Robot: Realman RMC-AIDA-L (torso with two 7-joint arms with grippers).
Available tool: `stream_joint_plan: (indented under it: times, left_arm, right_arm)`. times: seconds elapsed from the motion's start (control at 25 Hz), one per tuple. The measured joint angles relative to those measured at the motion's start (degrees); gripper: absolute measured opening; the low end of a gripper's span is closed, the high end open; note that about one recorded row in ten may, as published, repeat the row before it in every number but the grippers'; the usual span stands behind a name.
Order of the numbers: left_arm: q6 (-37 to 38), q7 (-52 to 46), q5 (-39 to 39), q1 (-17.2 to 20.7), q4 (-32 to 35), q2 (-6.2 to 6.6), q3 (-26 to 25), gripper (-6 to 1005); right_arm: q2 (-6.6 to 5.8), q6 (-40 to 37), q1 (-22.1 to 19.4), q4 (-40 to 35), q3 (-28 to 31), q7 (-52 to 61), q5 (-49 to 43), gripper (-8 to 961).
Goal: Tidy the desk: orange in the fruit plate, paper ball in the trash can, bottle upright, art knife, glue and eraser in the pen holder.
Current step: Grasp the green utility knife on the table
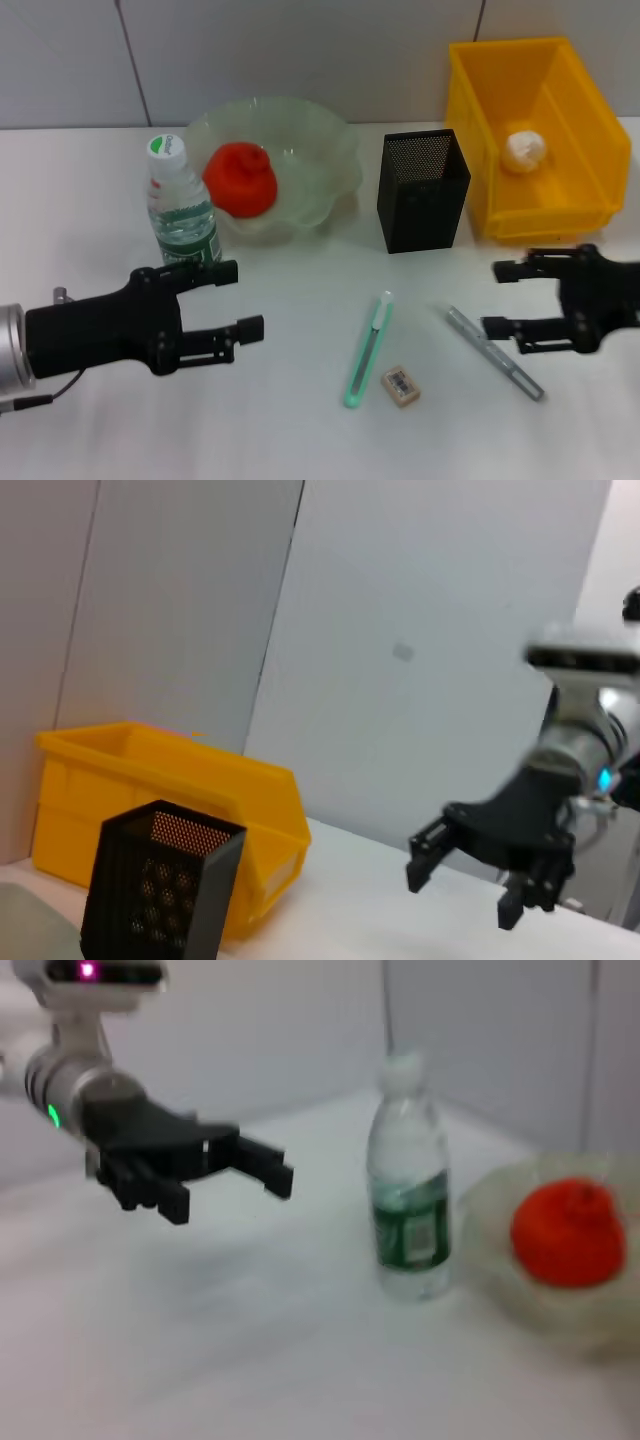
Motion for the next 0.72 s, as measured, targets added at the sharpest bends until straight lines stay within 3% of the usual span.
stream_joint_plan:
  times: [0.12,0.4,0.56,0.64,0.72]
  left_arm:
    - [-0.3,-3.5,0.2,-0.9,1.2,-0.27,-0.2,852]
    - [0.1,-11.2,0.5,-2.0,5.8,-0.95,0.4,846]
    - [4.6,-20.0,-0.1,-2.7,15.1,-2.49,0.7,843]
    - [5.8,-24.7,-1.3,-3.4,18.5,-2.55,1.8,843]
    - [4.0,-40.9,-1.8,-6.1,26.9,-2.32,6.6,843]
  right_arm:
    - [0.07,0.4,-4.1,6.8,6.0,-11.6,3.4,745]
    - [-0.07,2.0,-6.3,14.1,11.1,-20.5,3.5,744]
    - [-0.52,2.7,-7.1,15.5,12.8,-21.7,3.6,744]
    - [-0.84,2.5,-7.2,15.7,13.2,-21.7,3.6,743]
    - [-1.43,2.2,-7.2,15.7,13.0,-21.6,3.3,743]
